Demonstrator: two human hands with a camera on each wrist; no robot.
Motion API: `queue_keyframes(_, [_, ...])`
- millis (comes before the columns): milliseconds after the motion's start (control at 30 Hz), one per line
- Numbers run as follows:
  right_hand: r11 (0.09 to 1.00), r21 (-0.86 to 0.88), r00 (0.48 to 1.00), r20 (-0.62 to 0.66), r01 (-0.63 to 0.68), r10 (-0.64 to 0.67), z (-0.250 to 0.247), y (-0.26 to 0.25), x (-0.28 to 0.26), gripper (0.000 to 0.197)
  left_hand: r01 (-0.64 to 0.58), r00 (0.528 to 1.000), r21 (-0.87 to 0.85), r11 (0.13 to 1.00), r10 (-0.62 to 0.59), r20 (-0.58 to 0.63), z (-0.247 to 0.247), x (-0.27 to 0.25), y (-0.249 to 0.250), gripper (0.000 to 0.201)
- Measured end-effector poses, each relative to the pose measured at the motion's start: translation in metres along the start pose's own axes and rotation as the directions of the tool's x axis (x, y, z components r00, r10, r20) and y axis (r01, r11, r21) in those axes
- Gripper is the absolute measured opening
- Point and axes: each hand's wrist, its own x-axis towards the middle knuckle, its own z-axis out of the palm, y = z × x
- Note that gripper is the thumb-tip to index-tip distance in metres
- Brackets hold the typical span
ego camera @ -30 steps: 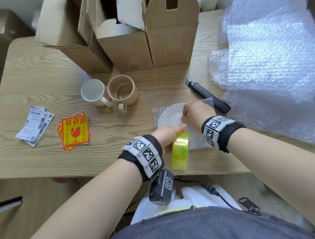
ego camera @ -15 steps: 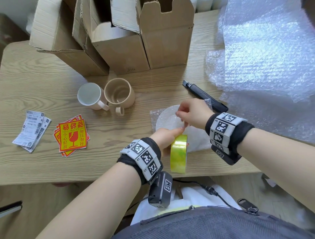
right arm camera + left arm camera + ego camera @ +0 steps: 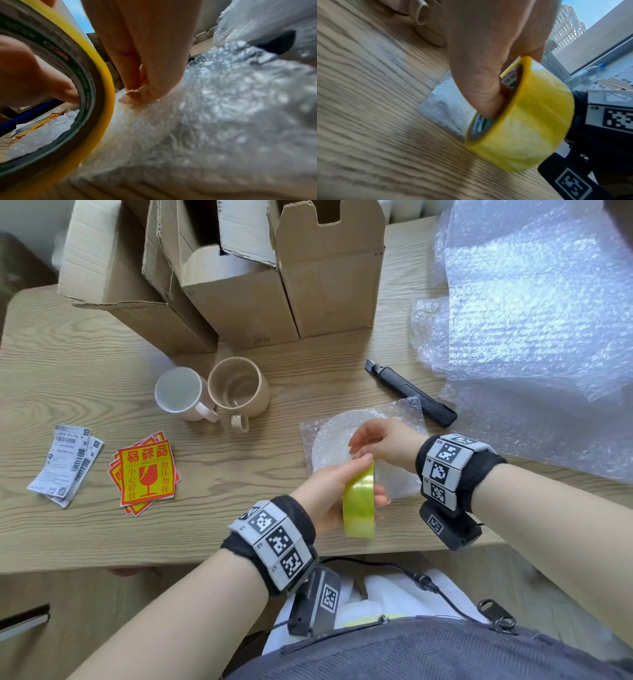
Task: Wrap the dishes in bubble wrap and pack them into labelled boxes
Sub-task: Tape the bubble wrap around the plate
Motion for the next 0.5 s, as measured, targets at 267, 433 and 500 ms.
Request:
queue_keyframes(267, [0.998,-0.052,0.999,-0.039,0.03,-0.032,0.004,0.005,0.005,0.021,-0.01,0.997,0.048,0.999,0.013,-0.07,-0.006,-0.01,0.006,0.045])
queue_keyframes(433, [0.998,-0.055,0.997,-0.062,0.044,-0.048,0.008,0.008,0.005,0.027,0.052,0.994,0.14,0.989,-0.037,-0.105,-0.001,-0.015,0.002,0.046])
queue_keyframes(500, [0.997,-0.063,0.996,-0.063,0.053,-0.057,0.009,0.008,0.005,0.028,0.073,0.99,0.175,0.982,-0.051,-0.128,-0.003,-0.018,0.001,0.047])
